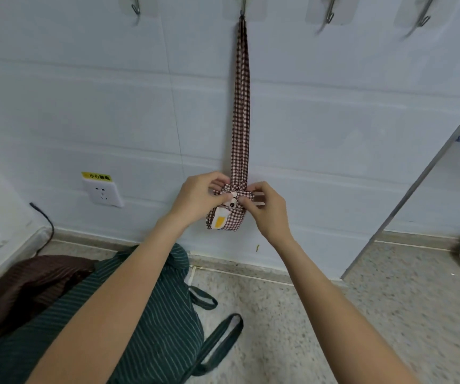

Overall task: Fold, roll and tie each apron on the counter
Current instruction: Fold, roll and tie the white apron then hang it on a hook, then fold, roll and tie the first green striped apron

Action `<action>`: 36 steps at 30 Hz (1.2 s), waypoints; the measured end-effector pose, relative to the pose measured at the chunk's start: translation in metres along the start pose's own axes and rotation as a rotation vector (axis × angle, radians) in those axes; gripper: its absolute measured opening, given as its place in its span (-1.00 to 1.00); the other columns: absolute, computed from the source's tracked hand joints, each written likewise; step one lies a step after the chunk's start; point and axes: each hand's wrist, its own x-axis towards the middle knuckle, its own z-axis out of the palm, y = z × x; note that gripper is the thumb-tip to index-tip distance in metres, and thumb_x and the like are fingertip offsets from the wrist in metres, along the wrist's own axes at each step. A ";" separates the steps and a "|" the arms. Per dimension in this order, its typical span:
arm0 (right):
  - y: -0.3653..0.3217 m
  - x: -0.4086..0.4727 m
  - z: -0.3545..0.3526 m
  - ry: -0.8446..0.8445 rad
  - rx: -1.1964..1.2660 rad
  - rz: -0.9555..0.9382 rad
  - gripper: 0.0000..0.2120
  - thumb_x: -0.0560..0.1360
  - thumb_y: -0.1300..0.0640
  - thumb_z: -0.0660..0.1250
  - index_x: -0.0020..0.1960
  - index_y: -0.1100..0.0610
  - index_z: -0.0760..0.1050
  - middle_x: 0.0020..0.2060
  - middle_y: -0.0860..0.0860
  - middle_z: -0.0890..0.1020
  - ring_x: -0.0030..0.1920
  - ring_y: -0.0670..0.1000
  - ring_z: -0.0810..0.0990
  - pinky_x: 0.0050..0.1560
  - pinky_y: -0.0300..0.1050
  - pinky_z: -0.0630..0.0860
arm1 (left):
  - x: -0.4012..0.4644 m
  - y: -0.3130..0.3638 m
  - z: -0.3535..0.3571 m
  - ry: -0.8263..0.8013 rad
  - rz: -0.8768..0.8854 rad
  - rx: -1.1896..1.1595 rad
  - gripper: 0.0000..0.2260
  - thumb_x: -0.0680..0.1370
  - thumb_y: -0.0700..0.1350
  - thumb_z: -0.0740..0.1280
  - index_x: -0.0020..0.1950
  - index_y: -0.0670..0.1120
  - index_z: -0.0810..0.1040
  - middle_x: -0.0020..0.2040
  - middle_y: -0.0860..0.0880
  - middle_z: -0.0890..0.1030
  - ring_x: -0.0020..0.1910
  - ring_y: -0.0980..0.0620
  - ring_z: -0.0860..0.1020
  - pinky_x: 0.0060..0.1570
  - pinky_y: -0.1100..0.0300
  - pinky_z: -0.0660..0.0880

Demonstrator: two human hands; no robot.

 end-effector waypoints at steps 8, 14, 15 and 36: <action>0.001 0.008 0.014 0.025 -0.242 -0.103 -0.79 0.46 0.11 0.40 0.05 0.15 0.49 -0.06 0.02 0.58 -0.13 -0.01 0.57 -0.11 -0.01 0.55 | 0.004 -0.020 0.015 0.133 -0.042 -0.117 -0.78 0.42 -0.10 0.47 0.05 -0.05 0.60 -0.03 0.06 0.63 -0.09 0.17 0.57 -0.05 0.42 0.47; -0.001 -0.021 0.007 0.120 -0.357 -0.205 -0.67 0.49 0.10 0.35 0.23 0.15 0.43 0.17 0.07 0.45 0.10 0.04 0.49 -0.05 -0.12 0.50 | -0.022 -0.017 0.008 0.225 0.001 -0.131 -0.82 0.52 -0.12 0.36 0.11 -0.08 0.58 0.06 0.01 0.60 -0.06 0.30 0.52 -0.11 0.58 0.36; -0.002 -0.029 0.006 0.149 -0.374 -0.227 -0.67 0.50 0.11 0.34 0.23 0.16 0.44 0.18 0.08 0.46 0.14 0.04 0.46 -0.01 -0.19 0.44 | -0.031 -0.017 0.005 0.243 -0.008 -0.143 -0.83 0.54 -0.12 0.33 0.12 -0.08 0.58 0.07 0.03 0.60 -0.05 0.32 0.51 -0.10 0.58 0.36; 0.026 -0.179 0.174 -1.066 -0.606 -0.363 -0.42 0.52 -0.05 0.29 0.47 -0.03 0.15 0.46 0.10 0.16 0.44 0.20 0.12 0.39 0.13 0.19 | -0.324 -0.206 -0.072 0.063 -0.654 0.423 -0.63 0.53 0.01 0.34 0.31 -0.02 0.43 0.18 0.01 0.54 0.13 0.04 0.51 0.07 0.11 0.48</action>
